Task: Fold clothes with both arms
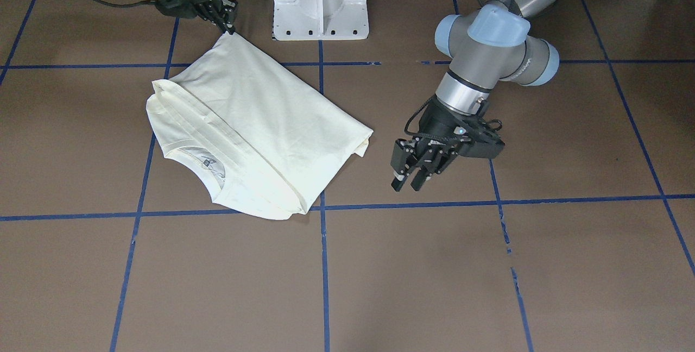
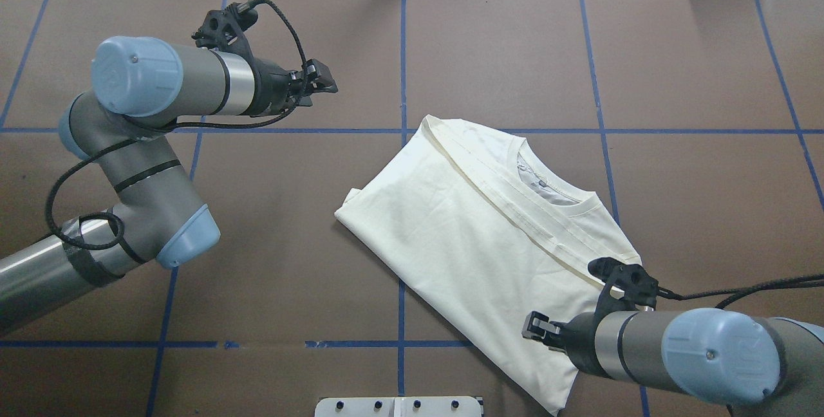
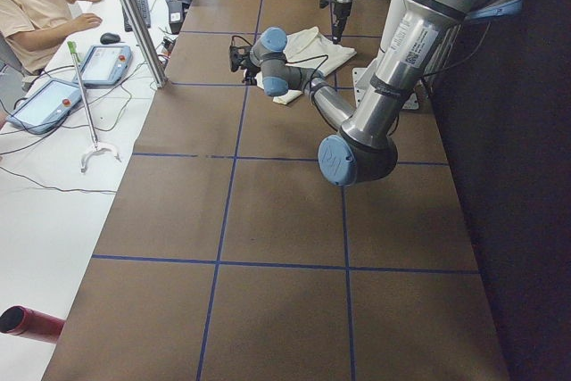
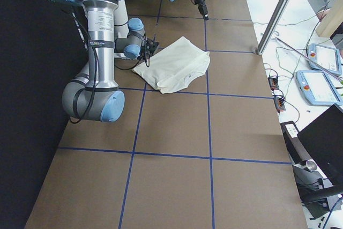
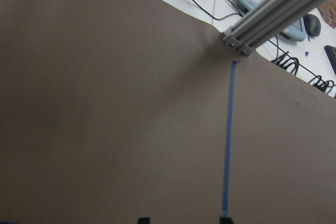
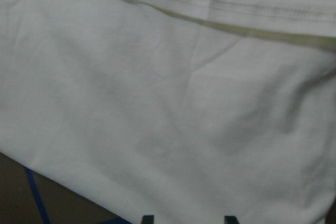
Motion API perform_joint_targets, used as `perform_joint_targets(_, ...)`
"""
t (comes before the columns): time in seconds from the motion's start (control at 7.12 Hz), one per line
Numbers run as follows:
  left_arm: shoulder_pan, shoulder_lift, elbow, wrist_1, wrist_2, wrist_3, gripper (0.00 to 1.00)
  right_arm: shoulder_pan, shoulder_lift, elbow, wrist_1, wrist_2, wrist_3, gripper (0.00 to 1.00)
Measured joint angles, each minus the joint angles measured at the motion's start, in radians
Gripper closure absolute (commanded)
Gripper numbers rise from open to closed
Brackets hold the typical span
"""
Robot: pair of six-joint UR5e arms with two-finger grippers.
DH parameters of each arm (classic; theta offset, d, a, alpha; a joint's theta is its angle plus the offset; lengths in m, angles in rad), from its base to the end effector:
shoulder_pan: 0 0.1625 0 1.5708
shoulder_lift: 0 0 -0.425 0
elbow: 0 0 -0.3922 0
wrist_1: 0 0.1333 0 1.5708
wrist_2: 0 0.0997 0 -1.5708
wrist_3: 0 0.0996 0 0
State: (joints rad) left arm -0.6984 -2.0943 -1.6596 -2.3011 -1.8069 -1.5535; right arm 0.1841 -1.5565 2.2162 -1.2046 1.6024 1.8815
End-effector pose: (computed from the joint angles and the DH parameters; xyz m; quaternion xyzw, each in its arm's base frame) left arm 0.4273 -0.5024 0.2300 0.1300 0.6109 -0.1907 0.7574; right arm -0.4213 -0.2108 0.3134 -0.0448 -0.4888 0.2058 0.8466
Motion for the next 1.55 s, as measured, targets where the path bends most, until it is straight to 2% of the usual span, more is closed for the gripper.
perform_joint_targets(0.14, 0.029, 0.011, -0.032, -0.001, -0.019, -0.011, 0.00, 0.053, 0.036, -0.007, 0.002, -0.011, -0.004, 0.00)
perform_joint_targets(0.42, 0.106, 0.024, -0.060, 0.010, -0.004, -0.178, 0.00, 0.201, 0.092, -0.042, 0.007, -0.007, -0.039, 0.00)
perform_joint_targets(0.7, 0.206, 0.037, -0.057, 0.065, 0.052, -0.315, 0.03, 0.341, 0.181, -0.144, 0.017, -0.005, -0.120, 0.00)
perform_joint_targets(0.84, 0.244, 0.036, -0.052, 0.134, 0.068, -0.340, 0.04, 0.378, 0.236, -0.209, 0.019, -0.009, -0.135, 0.00)
perform_joint_targets(1.12, 0.269, 0.021, -0.050, 0.272, 0.091, -0.356, 0.14, 0.401, 0.299, -0.281, 0.019, -0.015, -0.145, 0.00)
perform_joint_targets(1.55, 0.276, 0.012, -0.037, 0.309, 0.095, -0.355, 0.22, 0.409, 0.312, -0.316, 0.019, -0.015, -0.147, 0.00)
